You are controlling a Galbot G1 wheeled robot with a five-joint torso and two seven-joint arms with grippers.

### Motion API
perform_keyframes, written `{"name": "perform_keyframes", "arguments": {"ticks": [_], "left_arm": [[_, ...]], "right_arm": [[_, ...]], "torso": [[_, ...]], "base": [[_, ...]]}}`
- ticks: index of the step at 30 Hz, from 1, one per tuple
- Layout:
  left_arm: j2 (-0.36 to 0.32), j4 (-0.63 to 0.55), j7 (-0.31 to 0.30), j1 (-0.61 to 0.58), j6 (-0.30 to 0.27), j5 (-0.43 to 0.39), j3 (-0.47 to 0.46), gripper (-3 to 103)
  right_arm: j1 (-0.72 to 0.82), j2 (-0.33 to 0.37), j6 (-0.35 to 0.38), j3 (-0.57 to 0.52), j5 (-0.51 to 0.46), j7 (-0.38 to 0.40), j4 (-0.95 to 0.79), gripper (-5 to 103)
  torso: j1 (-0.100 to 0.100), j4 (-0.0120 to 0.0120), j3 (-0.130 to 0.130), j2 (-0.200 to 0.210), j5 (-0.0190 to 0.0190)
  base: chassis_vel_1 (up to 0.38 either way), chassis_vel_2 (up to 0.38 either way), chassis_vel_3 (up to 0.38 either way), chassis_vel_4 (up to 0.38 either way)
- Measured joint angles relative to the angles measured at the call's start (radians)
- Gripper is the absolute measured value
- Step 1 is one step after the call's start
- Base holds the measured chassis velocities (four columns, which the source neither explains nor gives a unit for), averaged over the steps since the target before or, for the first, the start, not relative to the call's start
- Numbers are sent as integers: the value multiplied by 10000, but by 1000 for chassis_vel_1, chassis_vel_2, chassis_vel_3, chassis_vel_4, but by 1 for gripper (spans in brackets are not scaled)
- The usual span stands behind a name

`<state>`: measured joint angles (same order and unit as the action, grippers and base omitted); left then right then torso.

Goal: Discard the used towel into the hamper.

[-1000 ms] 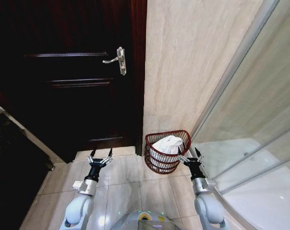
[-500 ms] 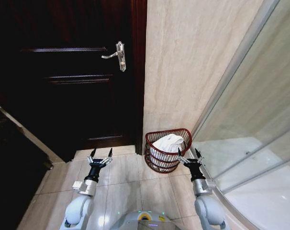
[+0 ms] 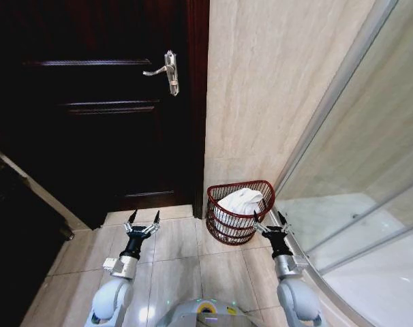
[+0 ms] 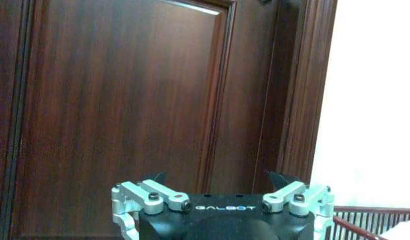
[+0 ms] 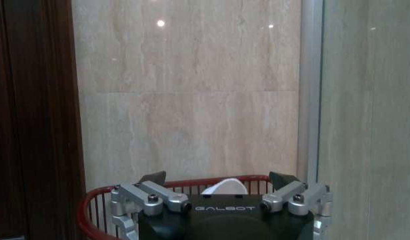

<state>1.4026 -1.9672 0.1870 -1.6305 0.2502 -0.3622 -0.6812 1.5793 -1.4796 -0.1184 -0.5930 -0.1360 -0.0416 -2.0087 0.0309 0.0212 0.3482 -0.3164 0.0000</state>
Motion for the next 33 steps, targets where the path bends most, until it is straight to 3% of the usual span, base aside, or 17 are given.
{"name": "perform_keyframes", "arguments": {"ticks": [17,33], "left_arm": [[16,182,-38,103,297,-48,-19,100],[13,201,-72,117,378,-35,-28,100]], "right_arm": [[55,-58,-34,75,110,4,28,100],[194,-83,-31,117,163,56,10,100]], "torso": [[-239,0,-412,651,-1],[-226,1,-417,636,0]], "base": [[0,0,0,0],[57,-53,-55,54]]}}
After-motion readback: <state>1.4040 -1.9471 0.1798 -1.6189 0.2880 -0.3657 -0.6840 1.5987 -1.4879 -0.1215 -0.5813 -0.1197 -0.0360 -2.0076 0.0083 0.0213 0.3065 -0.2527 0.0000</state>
